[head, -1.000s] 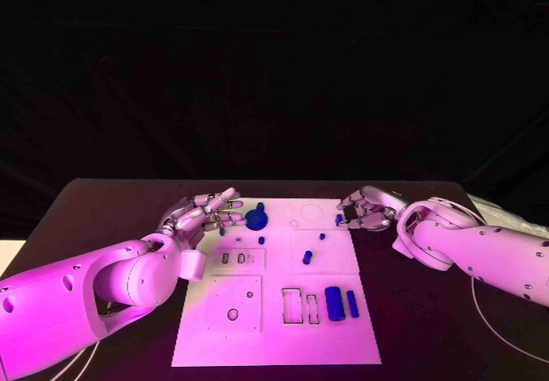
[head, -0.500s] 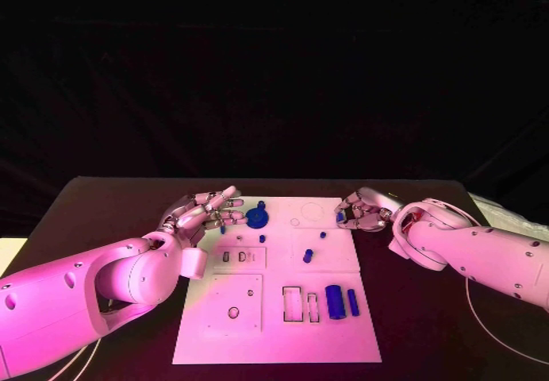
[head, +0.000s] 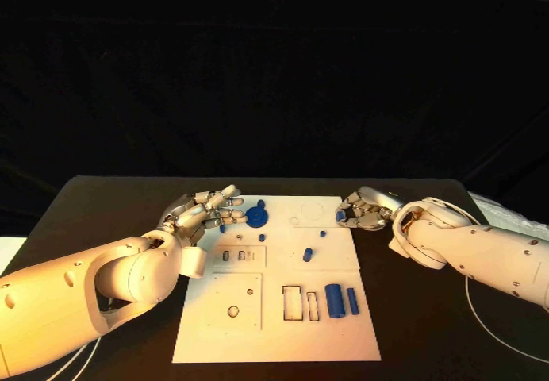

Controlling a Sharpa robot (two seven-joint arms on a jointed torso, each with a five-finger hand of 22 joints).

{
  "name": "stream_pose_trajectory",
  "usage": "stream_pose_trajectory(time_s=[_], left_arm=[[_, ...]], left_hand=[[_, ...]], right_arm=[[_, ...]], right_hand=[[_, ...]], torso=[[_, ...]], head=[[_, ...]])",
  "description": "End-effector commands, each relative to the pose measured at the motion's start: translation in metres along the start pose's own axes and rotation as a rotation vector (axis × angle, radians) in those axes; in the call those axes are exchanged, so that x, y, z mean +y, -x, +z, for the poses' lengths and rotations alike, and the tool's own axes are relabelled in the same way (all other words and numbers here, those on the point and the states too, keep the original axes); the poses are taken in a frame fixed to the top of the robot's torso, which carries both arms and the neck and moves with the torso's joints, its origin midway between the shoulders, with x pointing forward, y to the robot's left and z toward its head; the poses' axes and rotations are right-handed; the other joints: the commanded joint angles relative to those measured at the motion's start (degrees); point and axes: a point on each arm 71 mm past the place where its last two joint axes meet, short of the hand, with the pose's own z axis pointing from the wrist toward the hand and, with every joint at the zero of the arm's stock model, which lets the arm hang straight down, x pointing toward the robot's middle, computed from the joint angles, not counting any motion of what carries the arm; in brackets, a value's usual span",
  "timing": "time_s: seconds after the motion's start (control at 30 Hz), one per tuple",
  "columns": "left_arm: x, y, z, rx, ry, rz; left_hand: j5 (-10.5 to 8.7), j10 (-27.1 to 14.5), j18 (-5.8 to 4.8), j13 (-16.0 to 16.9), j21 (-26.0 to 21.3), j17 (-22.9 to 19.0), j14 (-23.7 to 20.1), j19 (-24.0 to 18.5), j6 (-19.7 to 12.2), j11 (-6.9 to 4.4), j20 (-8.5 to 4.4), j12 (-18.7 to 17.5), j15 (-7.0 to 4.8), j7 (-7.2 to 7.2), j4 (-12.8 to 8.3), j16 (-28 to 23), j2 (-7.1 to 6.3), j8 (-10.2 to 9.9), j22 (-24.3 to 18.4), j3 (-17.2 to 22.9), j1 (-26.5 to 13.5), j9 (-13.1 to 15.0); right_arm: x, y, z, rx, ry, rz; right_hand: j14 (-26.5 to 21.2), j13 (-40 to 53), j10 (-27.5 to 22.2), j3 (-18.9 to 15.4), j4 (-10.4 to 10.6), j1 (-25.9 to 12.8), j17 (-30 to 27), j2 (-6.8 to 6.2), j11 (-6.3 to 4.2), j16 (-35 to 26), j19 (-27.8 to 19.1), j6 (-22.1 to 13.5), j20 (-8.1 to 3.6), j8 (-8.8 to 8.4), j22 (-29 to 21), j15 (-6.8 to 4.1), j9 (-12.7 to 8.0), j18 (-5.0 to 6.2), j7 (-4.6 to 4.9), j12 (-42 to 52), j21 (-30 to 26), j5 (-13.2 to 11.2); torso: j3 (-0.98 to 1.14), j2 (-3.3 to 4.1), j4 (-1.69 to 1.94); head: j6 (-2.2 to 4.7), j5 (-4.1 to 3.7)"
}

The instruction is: Assemble the parts on the task board

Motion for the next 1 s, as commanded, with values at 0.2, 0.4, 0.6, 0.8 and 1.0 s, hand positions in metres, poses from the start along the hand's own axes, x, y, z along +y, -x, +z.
stream_pose_trajectory(time_s=[0.2,0.4,0.6,0.8,1.0], left_arm=[[-0.001,-0.003,0.000,0.022,-0.007,-0.008],[-0.001,-0.002,0.000,0.020,-0.007,-0.007],[-0.001,0.000,0.000,0.015,-0.008,-0.005],[-0.001,0.003,0.002,0.007,-0.010,-0.005],[0.000,0.011,0.006,-0.016,-0.014,-0.001]], left_hand=[[0.10,0.0,0.59,-0.1,0.3,0.2,-0.5,0.1,-0.1,0.07,-0.18,-0.3,0.02,0.27,-0.4,0.4,0.29,-0.3,0.1,-0.1,0.2,0.0],[0.10,0.0,0.59,-0.1,0.3,0.2,-0.5,0.1,-0.1,0.07,-0.18,-0.3,0.02,0.27,-0.4,0.4,0.29,-0.3,0.1,-0.1,0.2,0.0],[0.10,0.0,0.59,-0.1,0.3,0.2,-0.5,0.1,-0.1,0.07,-0.18,-0.3,0.02,0.27,-0.4,0.4,0.29,-0.3,0.1,-0.1,0.2,0.0],[0.10,0.0,0.59,-0.1,0.3,0.2,-0.5,0.1,0.0,0.07,-0.18,-0.3,0.02,0.26,-0.4,0.4,0.35,-0.3,0.1,0.0,0.2,0.0],[0.10,0.0,0.59,-0.1,0.3,0.2,-0.5,0.1,0.0,0.07,-0.18,-0.3,0.02,0.26,-0.4,0.4,0.38,-0.3,0.1,0.0,0.2,0.0]], right_arm=[[0.002,0.000,0.001,-0.022,0.004,0.022],[0.009,0.002,0.001,-0.066,0.019,0.066],[0.028,0.006,-0.001,-0.102,0.033,0.095],[0.067,0.001,0.002,-0.101,0.086,0.054],[0.111,-0.020,0.011,-0.026,0.118,0.015]], right_hand=[[4.6,0.6,0.7,2.0,-0.4,0.4,7.4,2.00,-0.88,0.3,0.2,2.6,-0.87,1.54,0.2,-1.02,0.5,-0.80,-0.88,0.8,0.2,-1.4],[4.6,2.2,2.1,2.2,0.1,-1.1,7.4,1.92,-1.24,0.3,0.2,3.4,-1.25,2.04,0.3,-1.37,0.7,-0.84,-1.30,2.2,0.3,-1.8],[4.6,3.1,2.8,1.8,1.2,-3.2,7.3,1.92,-1.50,0.2,0.3,3.9,-1.50,2.28,0.4,-1.60,0.8,-0.85,-1.61,3.0,0.3,-0.3],[4.6,3.1,2.9,2.0,1.4,-3.4,7.3,2.35,-1.58,0.2,0.3,3.8,-1.58,2.26,0.3,-1.68,0.8,-0.84,-1.71,2.9,0.3,0.0],[4.5,1.8,2.0,2.5,1.4,-3.4,6.8,2.71,-1.56,-0.1,0.2,3.4,-1.67,1.95,-0.1,-1.73,0.7,-0.76,-1.60,1.4,0.1,0.3]], torso=[[0.02,0.01,-0.01],[-0.05,-0.08,0.05],[-0.14,-0.17,0.03],[-0.36,-0.69,0.25],[-0.70,-1.27,1.08]], head=[[-0.11,0.02],[-0.16,-0.05],[-0.04,0.01],[-0.29,0.43],[-1.19,1.12]])
